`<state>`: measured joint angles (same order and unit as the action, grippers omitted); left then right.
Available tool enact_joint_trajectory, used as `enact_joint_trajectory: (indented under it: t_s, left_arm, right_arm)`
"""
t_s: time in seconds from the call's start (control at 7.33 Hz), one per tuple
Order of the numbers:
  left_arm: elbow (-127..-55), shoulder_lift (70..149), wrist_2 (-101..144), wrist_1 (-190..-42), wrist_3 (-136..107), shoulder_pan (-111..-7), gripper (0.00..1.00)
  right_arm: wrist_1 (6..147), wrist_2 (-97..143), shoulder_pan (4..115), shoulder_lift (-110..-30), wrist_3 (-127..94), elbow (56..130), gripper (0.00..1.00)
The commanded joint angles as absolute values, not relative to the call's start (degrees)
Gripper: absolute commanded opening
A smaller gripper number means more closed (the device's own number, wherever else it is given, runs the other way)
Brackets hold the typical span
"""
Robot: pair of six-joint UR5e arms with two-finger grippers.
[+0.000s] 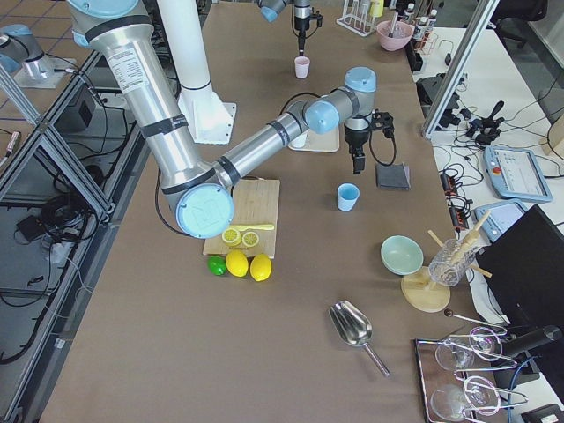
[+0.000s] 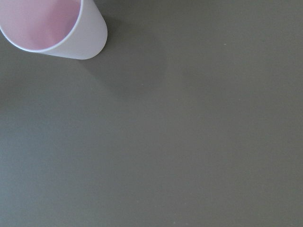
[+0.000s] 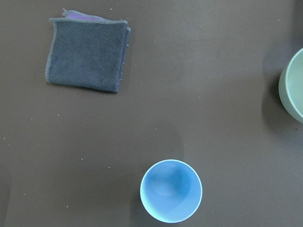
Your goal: Place all cups on tray
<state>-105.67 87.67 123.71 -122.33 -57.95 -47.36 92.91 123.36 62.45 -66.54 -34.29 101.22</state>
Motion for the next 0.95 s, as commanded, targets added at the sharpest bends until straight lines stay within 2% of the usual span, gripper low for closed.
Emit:
enact_joint_trajectory:
  t_s: [0.0, 0.14, 0.55, 0.82]
  left_arm:
    - [-105.6, 88.5, 119.9, -122.4, -60.4, -43.8, 0.38]
    - [-105.6, 88.7, 119.9, -122.3, -60.3, -43.5, 0.0]
    - [-107.0, 90.9, 120.2, -121.7, -60.6, -43.5, 0.0]
    - [-107.5, 99.2, 120.3, -114.7, -65.0, -43.5, 0.0]
  right_arm:
    - [92.9, 123.2, 62.5, -67.2, -33.3, 101.2, 0.99]
    - [92.9, 123.2, 62.5, -67.2, -33.3, 101.2, 0.99]
    - [92.9, 123.1, 63.1, -67.7, -31.2, 99.5, 0.99]
    - [91.2, 123.7, 64.2, -68.8, -28.7, 97.7, 0.99]
